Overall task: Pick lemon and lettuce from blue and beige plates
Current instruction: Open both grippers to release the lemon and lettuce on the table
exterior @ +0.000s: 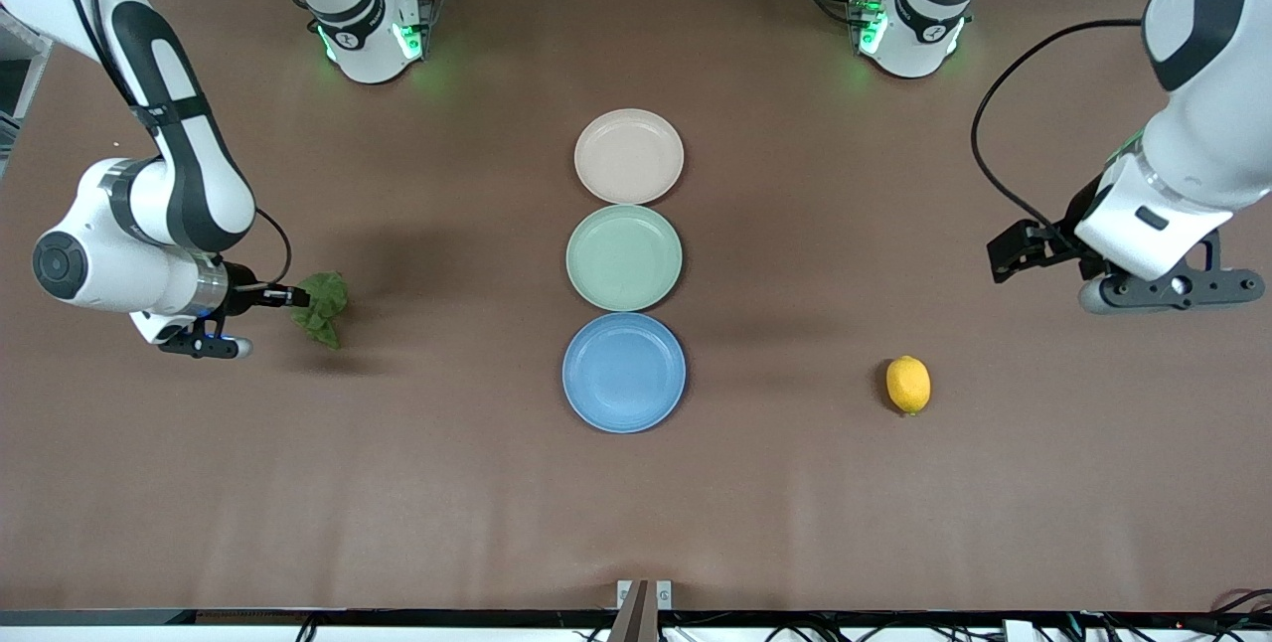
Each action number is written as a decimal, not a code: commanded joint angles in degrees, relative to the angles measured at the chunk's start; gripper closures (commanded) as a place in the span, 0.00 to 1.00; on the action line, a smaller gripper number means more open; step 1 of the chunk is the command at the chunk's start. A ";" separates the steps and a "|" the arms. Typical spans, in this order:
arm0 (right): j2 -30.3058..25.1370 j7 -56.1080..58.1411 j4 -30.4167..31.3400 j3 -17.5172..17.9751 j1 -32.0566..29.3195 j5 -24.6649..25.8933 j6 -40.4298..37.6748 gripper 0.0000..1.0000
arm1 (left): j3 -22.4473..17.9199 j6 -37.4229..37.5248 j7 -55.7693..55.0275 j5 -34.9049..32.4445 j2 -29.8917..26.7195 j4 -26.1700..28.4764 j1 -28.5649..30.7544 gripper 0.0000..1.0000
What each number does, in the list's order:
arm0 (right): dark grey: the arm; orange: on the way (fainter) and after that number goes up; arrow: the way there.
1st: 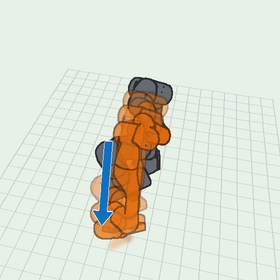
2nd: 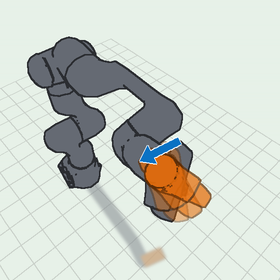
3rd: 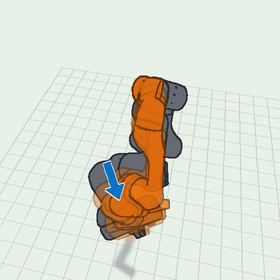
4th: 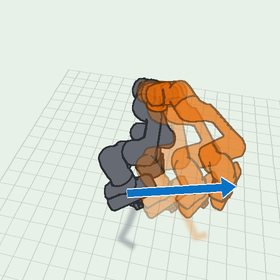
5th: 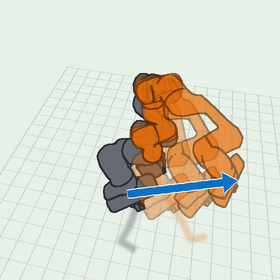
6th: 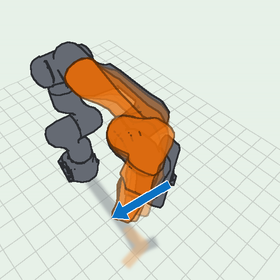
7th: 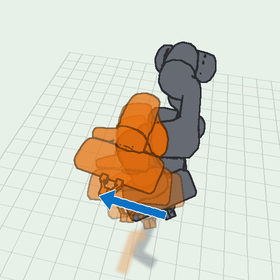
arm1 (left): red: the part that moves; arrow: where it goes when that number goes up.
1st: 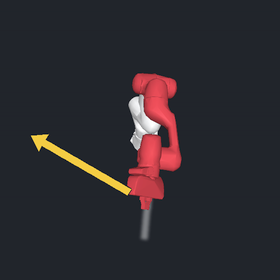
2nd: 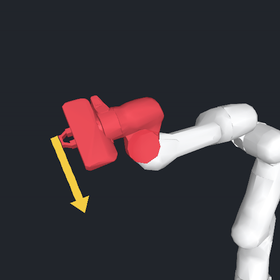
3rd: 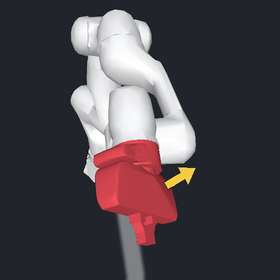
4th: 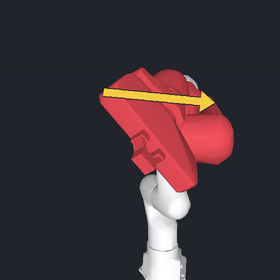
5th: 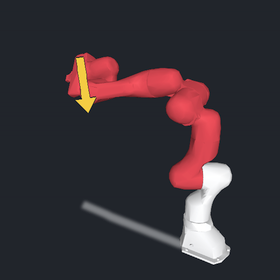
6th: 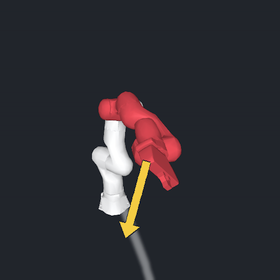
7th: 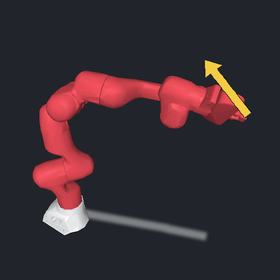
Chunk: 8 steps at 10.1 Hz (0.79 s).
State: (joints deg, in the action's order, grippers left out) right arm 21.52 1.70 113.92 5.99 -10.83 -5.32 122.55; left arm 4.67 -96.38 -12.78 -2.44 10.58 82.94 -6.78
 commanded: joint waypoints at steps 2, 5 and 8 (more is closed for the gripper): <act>-2.35 -0.03 -1.76 1.04 -0.33 0.23 -3.87 0.00 | 0.16 1.37 0.47 1.56 -3.37 2.84 0.72 0.00; -4.81 0.06 -10.53 0.78 -0.59 0.23 -17.56 0.00 | 0.08 1.37 0.47 1.91 -3.46 2.66 0.72 0.00; -7.10 -0.65 -21.24 0.78 -0.51 0.75 -28.91 0.00 | 0.08 1.46 0.47 1.83 -3.73 2.31 0.63 0.00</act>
State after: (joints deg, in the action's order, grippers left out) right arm 15.22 1.64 97.77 6.28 -10.90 -5.32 98.58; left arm 4.65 -95.33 -12.78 -2.03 8.42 84.26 -6.55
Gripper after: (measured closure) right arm 0.000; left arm 0.000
